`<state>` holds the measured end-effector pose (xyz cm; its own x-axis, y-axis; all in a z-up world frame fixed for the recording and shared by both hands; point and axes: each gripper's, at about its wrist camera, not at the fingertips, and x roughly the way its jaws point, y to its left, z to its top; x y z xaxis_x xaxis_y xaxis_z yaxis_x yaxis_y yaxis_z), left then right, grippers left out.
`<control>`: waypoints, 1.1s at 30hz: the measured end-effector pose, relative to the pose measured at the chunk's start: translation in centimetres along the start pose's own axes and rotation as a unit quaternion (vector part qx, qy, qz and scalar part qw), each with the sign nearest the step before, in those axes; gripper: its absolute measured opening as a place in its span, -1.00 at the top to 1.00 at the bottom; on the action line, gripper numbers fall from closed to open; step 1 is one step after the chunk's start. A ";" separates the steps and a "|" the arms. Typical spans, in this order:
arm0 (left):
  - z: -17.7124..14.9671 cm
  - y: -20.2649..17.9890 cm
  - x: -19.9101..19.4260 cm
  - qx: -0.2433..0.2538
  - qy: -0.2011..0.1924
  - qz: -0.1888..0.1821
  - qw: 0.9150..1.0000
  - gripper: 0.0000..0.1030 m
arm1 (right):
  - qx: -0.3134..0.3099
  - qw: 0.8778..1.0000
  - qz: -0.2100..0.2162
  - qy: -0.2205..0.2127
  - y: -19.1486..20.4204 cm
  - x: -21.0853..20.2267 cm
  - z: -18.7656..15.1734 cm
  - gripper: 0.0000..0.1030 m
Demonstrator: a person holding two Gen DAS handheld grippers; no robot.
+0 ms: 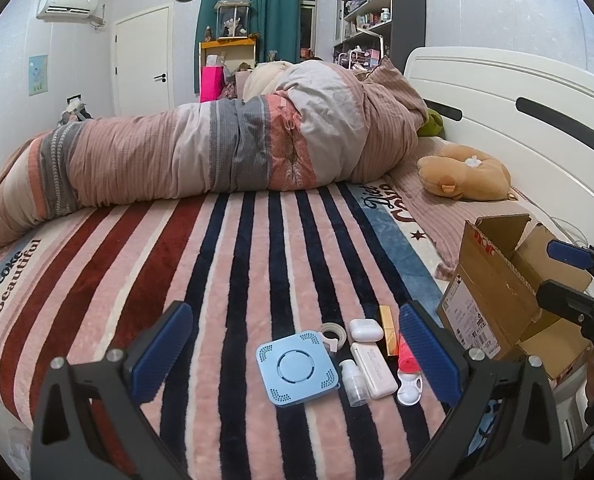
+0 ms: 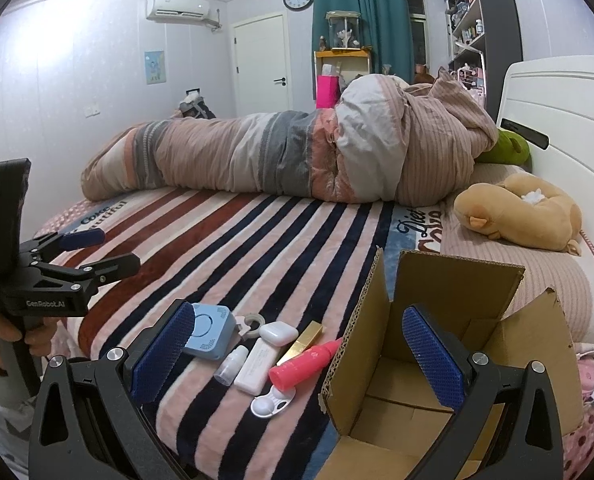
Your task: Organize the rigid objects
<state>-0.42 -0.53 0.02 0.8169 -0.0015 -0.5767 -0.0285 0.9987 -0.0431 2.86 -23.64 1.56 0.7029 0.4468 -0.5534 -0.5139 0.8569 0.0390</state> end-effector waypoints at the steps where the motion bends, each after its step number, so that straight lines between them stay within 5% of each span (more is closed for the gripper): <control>1: 0.0 0.0 0.0 -0.001 0.000 0.000 1.000 -0.99 | 0.000 1.000 0.000 0.000 0.0 0.0 0.0 -1.00; 25: -0.2 0.3 -0.3 -0.004 -0.003 -0.009 1.000 -0.99 | -0.011 1.000 0.001 -0.017 0.9 -0.3 -0.2 -1.00; 29: -0.3 2.0 -0.6 -0.008 -0.015 -0.028 0.999 -0.99 | -0.028 0.998 -0.039 -0.035 2.3 -0.7 0.4 -1.00; 33: -0.6 5.0 -0.2 -0.014 -0.013 -0.033 0.999 -0.99 | -0.056 0.998 -0.028 -0.028 5.6 0.2 1.4 -0.97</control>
<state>-1.07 4.39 -0.61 0.8322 -0.0665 -0.5504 0.0108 0.9945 -0.1037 0.80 -18.44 2.81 0.7570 0.4144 -0.5052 -0.5217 0.8489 -0.0853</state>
